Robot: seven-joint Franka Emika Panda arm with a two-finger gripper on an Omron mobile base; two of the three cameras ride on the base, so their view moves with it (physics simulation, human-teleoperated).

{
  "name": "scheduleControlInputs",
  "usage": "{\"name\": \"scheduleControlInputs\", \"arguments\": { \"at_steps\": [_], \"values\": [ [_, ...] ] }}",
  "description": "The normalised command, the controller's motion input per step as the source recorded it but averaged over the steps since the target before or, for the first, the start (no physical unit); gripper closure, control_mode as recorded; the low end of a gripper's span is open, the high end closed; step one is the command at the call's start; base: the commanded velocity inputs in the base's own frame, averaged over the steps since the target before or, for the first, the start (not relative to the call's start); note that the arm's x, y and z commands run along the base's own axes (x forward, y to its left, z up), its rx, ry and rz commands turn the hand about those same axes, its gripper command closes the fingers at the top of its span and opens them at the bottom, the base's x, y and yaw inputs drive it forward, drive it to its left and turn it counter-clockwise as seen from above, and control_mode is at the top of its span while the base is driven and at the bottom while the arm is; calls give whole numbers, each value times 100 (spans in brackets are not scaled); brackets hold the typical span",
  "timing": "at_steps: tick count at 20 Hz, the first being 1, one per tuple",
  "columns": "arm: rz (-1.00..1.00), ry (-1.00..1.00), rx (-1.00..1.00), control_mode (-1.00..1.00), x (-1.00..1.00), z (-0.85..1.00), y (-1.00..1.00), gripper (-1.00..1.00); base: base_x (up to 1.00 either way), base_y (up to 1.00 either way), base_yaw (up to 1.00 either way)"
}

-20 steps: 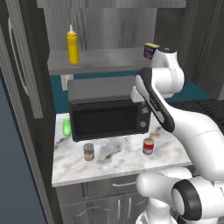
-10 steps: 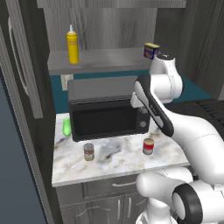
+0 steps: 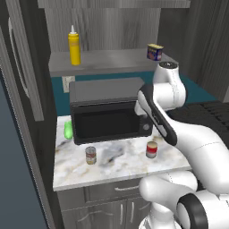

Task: Pick the cans from the counter and place them in their designated side in the cabinet.

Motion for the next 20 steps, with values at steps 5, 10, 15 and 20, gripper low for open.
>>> {"name": "scheduleControlInputs", "arguments": {
  "at_steps": [5,10,15,20],
  "values": [
    [1,-2,0,-100,0,-16,-12,-100,0,0,0],
    [2,0,0,-100,0,-15,-10,-100,0,0,0],
    [2,0,0,-100,0,-19,-10,-100,0,0,0],
    [2,0,0,-100,0,-24,-8,-100,0,0,0]
  ]
}}
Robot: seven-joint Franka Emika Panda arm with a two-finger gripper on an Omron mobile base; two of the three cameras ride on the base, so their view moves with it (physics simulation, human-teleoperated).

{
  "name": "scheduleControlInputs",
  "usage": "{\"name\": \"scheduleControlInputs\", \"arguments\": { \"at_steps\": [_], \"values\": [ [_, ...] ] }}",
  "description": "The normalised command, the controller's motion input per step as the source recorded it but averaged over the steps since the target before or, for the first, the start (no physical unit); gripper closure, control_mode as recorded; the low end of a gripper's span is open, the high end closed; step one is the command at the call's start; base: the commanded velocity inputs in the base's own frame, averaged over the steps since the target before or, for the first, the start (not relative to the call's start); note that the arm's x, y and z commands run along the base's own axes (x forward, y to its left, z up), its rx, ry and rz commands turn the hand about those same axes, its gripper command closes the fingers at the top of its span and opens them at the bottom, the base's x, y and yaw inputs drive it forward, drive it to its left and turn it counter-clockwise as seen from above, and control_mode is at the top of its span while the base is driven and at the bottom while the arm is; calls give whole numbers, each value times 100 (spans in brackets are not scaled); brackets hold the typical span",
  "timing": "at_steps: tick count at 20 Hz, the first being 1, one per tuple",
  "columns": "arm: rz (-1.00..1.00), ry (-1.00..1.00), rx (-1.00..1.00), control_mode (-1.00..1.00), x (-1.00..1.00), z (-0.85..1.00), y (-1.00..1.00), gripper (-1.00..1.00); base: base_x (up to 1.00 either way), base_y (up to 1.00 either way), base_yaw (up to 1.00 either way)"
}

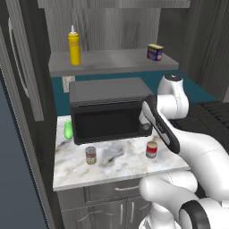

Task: Pick the cans from the counter and place them in their designated side in the cabinet.

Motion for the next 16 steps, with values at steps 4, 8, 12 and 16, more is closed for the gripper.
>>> {"name": "scheduleControlInputs", "arguments": {
  "at_steps": [4,8,12,16],
  "values": [
    [1,0,0,-100,0,-26,-3,-100,0,0,0],
    [2,0,0,-100,0,-28,-1,-100,0,0,0],
    [1,0,0,-100,0,-26,-3,-100,0,0,0],
    [1,0,0,-100,0,-25,-5,-100,0,0,0]
  ]
}}
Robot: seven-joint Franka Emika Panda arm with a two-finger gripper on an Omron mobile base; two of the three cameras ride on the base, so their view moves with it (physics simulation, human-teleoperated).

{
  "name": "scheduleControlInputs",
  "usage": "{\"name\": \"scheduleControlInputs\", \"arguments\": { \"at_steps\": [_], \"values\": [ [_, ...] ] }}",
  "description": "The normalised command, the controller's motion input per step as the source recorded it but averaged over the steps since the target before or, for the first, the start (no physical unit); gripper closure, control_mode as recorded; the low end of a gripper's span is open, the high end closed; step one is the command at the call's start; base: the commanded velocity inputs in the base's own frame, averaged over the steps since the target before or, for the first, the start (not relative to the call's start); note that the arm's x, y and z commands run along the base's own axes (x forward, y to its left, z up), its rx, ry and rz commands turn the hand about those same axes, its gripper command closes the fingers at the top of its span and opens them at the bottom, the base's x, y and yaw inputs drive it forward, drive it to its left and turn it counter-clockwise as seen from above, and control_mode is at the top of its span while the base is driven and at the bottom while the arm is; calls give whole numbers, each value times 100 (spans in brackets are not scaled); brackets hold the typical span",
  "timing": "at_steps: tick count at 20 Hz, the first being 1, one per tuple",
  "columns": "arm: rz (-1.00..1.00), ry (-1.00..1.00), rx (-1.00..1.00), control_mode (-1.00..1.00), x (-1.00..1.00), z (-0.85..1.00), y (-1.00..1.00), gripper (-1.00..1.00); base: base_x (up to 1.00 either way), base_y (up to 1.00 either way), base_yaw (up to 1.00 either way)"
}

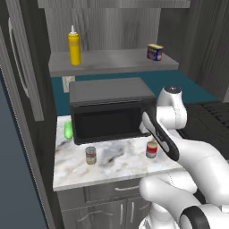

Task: Pick the cans from the counter and place them in their designated side in the cabinet.

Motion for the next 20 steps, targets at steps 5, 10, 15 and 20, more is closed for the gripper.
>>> {"name": "scheduleControlInputs", "arguments": {
  "at_steps": [5,10,15,20],
  "values": [
    [1,0,0,-100,0,-24,-8,-100,0,0,0],
    [1,0,1,-100,0,-25,-7,-100,0,0,0],
    [1,2,1,-100,0,-24,-1,-100,0,0,0],
    [1,2,0,-100,0,-21,0,-100,0,0,0]
  ]
}}
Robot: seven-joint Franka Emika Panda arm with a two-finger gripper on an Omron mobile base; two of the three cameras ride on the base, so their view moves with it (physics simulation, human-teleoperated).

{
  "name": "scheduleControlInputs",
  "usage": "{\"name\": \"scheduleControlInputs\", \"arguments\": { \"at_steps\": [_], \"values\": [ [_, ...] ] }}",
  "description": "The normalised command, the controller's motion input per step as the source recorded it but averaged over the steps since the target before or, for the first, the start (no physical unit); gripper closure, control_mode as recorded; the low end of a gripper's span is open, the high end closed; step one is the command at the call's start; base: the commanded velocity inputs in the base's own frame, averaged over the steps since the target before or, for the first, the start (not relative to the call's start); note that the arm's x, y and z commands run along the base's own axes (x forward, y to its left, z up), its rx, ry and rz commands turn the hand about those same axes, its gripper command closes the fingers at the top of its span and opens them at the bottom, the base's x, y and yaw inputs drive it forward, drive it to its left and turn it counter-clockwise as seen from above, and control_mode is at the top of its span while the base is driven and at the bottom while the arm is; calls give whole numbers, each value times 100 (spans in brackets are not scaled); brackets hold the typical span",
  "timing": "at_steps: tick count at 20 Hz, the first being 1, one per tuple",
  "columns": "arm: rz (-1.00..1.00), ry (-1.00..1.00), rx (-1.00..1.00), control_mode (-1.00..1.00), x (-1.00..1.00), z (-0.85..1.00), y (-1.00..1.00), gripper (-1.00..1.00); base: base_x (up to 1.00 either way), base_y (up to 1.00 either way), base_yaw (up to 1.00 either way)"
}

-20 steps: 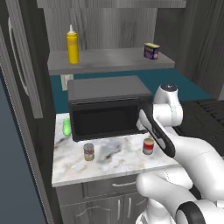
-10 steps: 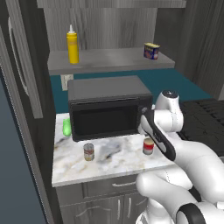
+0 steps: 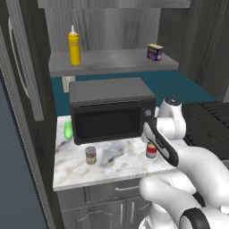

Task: Pick the cans from the counter and place them in their designated side in the cabinet.

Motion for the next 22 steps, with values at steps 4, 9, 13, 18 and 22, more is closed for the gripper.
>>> {"name": "scheduleControlInputs", "arguments": {
  "at_steps": [4,9,13,18,22],
  "values": [
    [1,0,0,-100,1,-14,0,-100,0,0,0],
    [1,0,0,-100,8,-4,0,-100,0,0,0],
    [0,0,0,-100,14,-4,0,-100,0,0,0],
    [0,0,0,-100,16,-7,0,-100,0,0,0],
    [0,0,0,-100,3,-14,0,-100,0,0,0]
  ]
}}
